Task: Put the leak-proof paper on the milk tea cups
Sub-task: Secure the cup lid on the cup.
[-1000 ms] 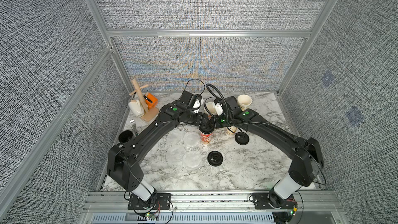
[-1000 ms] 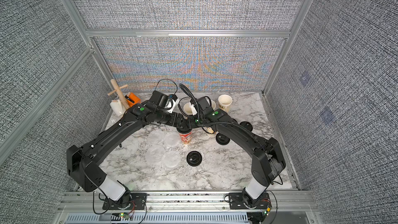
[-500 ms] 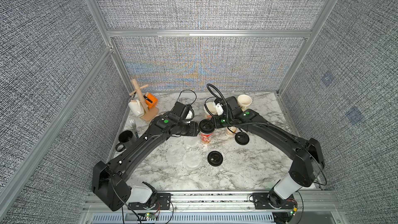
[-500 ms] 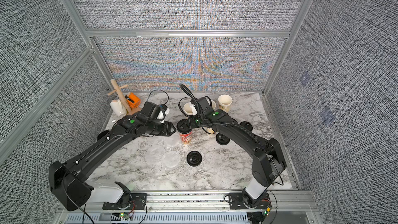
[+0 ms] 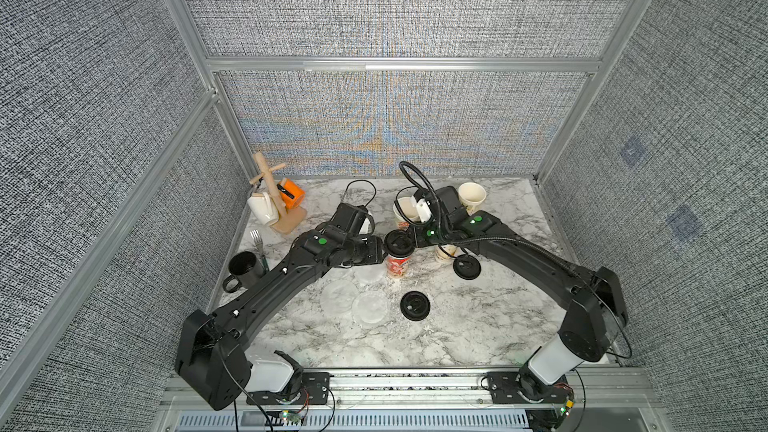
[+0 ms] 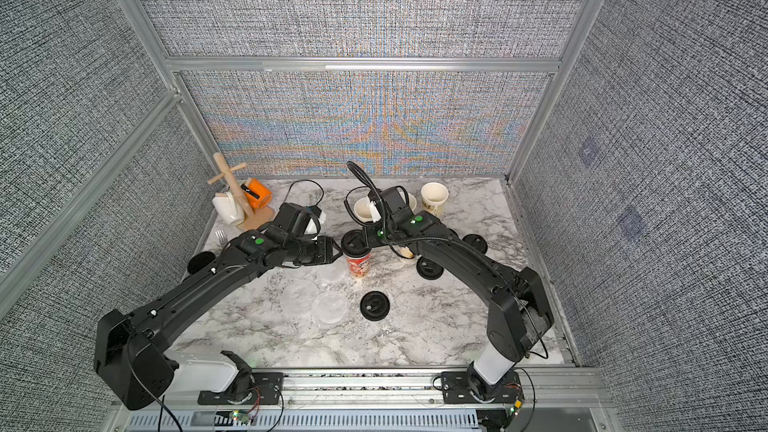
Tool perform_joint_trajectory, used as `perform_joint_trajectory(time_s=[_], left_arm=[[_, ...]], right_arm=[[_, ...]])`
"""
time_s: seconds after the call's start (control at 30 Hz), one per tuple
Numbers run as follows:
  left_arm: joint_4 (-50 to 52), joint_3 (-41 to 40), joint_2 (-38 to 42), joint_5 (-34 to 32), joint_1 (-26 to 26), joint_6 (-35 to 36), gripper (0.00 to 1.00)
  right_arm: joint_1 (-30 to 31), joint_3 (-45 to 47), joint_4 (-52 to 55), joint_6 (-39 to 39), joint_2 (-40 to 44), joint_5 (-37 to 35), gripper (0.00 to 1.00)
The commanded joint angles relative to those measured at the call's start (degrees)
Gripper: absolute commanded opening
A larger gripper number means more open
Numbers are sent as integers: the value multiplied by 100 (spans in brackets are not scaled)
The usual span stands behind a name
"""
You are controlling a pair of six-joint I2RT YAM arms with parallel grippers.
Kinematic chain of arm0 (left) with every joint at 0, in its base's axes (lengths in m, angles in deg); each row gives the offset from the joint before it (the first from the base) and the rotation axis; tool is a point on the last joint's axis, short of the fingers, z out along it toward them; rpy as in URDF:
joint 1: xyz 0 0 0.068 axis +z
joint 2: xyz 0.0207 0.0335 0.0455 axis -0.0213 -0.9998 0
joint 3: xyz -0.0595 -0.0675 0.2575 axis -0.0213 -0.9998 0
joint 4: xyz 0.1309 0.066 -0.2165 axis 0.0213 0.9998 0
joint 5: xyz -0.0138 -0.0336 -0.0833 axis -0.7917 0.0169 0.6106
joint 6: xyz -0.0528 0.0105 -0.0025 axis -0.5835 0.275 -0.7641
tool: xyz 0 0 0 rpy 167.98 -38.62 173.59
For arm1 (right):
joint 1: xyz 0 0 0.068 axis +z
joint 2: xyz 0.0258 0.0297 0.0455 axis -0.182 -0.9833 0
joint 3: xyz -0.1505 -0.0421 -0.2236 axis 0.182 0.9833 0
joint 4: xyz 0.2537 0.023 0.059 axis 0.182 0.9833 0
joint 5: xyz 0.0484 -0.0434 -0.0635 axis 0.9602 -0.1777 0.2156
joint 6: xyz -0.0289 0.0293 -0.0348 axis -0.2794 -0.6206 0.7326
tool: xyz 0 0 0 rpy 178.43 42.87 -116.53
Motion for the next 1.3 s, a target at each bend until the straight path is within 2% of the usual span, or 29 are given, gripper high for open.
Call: perform_joint_trajectory(time_s=[0.0, 0.47, 0.9, 1.07, 1.27], left_arm=[[-301, -26, -52, 134, 8, -89, 51], [-541, -302, -220, 150, 9, -171, 50], [-343, -649, -251, -344, 9, -187, 50], [-177, -748, -416, -660, 19, -179, 48], [-256, -882, -678, -714, 26, -165, 45]], right_arm=[[23, 70, 660, -68, -65, 0, 32], [111, 124, 590, -102, -126, 56, 32], [199, 315, 559, -147, -130, 85, 31], [199, 416, 554, -165, -112, 67, 31], [199, 473, 577, -164, -102, 41, 31]])
